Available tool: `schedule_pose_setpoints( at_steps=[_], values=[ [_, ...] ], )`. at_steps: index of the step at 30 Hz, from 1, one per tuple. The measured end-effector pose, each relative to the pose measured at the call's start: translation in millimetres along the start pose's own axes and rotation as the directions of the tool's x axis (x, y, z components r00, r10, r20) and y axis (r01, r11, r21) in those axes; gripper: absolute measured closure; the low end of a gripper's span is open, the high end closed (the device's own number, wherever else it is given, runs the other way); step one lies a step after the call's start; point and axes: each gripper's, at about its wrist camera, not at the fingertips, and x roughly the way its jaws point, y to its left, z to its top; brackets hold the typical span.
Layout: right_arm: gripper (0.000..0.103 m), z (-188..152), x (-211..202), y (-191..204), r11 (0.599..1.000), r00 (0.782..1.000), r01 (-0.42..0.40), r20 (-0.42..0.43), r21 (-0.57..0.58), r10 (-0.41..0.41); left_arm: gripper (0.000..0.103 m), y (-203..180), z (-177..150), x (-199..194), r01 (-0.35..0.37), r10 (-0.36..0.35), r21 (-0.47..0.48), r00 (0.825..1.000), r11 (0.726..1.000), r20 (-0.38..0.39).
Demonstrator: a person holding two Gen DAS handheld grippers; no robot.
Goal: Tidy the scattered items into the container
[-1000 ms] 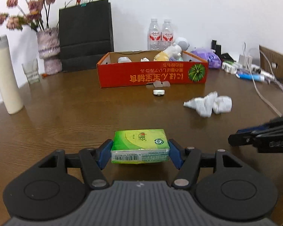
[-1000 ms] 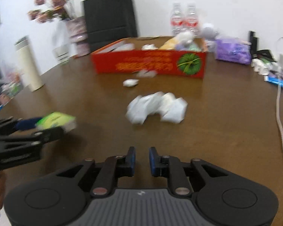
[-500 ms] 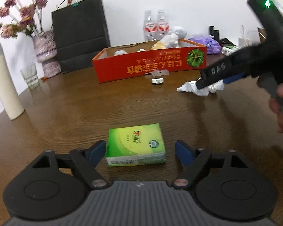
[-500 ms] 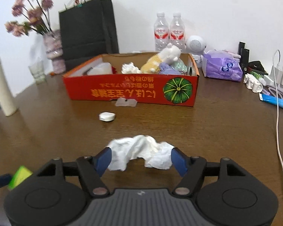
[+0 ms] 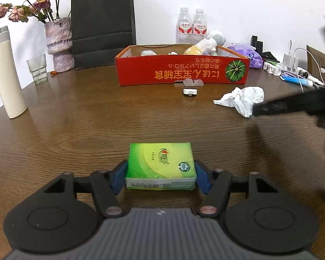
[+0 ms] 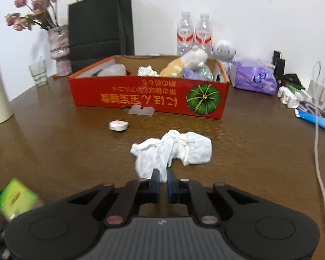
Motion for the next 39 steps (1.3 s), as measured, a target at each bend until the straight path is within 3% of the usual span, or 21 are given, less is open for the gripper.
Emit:
schedule_pose_setpoints(
  at_steps=[2,4,6,8,10,13,16,17,18,20,21,23,27,35,39],
  values=[
    [0.091,-16,-21,3,1.000,1.000,-0.011,-0.016,-0.025,0.011,0.038,0,0,0,0.001,-0.001,-0.003,1.000,1.000,0.001],
    [0.078,-28,-37,3,0.999,0.999,-0.025,-0.042,-0.037,0.023,0.038,0,0,1,0.003,-0.003,-0.005,1.000,1.000,0.002],
    [0.047,-31,-49,1,0.997,0.999,-0.048,-0.018,-0.052,0.047,0.038,0,1,2,0.008,-0.008,-0.008,1.000,1.000,0.002],
    [0.035,-22,-50,-4,0.998,0.999,-0.028,0.036,-0.059,0.030,0.038,0,2,3,0.011,-0.011,-0.013,1.000,1.000,0.000],
    [0.035,-5,-40,-11,0.999,0.997,-0.014,0.069,-0.049,0.017,0.038,0,2,4,0.010,-0.010,-0.017,1.000,1.000,0.000],
    [0.035,25,-13,-16,0.999,0.996,-0.032,0.085,-0.017,0.034,0.038,1,1,3,0.010,-0.010,-0.023,1.000,1.000,0.001],
    [0.037,42,22,-9,0.998,0.998,-0.011,0.068,-0.055,0.015,0.038,3,1,3,0.007,-0.007,-0.033,1.000,0.999,0.003],
    [0.044,45,34,-6,0.998,0.999,-0.001,0.039,-0.067,0.004,0.038,3,1,2,0.006,-0.006,-0.036,1.000,0.999,0.003],
    [0.059,45,44,-5,0.997,1.000,0.007,0.005,-0.071,-0.006,0.038,3,1,2,0.006,-0.005,-0.038,1.000,0.999,0.003],
    [0.078,38,57,-5,0.999,0.998,0.012,-0.054,-0.047,-0.015,0.037,4,1,2,0.007,-0.006,-0.041,1.000,0.999,0.004],
    [0.077,33,56,-6,0.999,0.999,0.009,-0.046,-0.039,-0.011,0.037,4,2,2,0.007,-0.007,-0.041,1.000,0.999,0.003],
    [0.078,24,51,-7,1.000,0.999,0.003,-0.032,-0.031,-0.004,0.037,3,2,3,0.006,-0.006,-0.037,1.000,0.999,0.001],
    [0.096,6,35,-10,1.000,1.000,-0.009,0.000,-0.022,0.009,0.037,2,3,3,0.011,-0.011,-0.030,1.000,0.999,0.001],
    [0.096,-39,-57,7,0.999,0.996,-0.033,0.085,0.014,0.032,0.038,-6,-2,-14,-0.013,0.015,-0.026,0.998,1.000,0.061],
    [0.096,-64,-95,35,0.999,0.990,0.001,0.141,-0.047,0.006,0.038,-21,-10,-40,-0.009,0.014,-0.042,0.991,0.999,0.131]
  ],
)
